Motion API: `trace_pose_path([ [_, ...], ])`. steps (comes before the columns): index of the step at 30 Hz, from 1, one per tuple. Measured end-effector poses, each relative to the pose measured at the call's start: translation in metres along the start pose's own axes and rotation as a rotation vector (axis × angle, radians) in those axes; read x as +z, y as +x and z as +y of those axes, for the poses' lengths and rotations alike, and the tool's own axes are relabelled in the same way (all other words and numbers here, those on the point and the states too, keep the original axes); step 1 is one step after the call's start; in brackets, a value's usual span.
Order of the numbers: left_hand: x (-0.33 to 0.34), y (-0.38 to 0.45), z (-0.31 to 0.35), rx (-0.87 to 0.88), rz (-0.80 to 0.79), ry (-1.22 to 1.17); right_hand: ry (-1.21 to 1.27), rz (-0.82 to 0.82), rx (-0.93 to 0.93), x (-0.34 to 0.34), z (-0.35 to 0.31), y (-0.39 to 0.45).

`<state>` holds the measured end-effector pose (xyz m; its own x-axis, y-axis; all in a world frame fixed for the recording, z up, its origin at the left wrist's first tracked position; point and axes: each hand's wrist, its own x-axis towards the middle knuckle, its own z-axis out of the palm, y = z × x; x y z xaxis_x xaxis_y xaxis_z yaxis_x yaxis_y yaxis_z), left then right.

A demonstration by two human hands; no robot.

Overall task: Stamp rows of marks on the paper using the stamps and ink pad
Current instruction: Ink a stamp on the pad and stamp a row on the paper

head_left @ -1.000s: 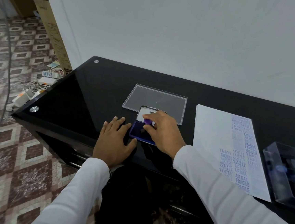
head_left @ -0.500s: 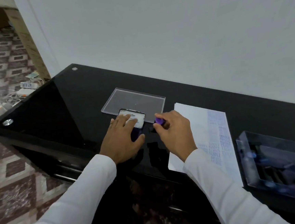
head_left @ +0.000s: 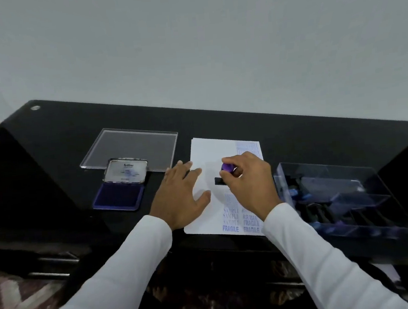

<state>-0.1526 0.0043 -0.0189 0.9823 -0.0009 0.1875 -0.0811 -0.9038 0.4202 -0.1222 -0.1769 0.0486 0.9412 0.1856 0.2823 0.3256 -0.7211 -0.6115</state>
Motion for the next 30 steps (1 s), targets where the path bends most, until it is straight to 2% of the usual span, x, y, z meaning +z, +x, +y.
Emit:
trace_pose_path([
  [14,0.024,0.023,0.002,0.014,-0.093,0.040,-0.029,0.001,0.023,0.000,0.023,0.005],
  [30,0.028,0.024,-0.002,0.020,-0.092,0.055,-0.053,-0.027,0.029,0.007,0.025,0.008],
])
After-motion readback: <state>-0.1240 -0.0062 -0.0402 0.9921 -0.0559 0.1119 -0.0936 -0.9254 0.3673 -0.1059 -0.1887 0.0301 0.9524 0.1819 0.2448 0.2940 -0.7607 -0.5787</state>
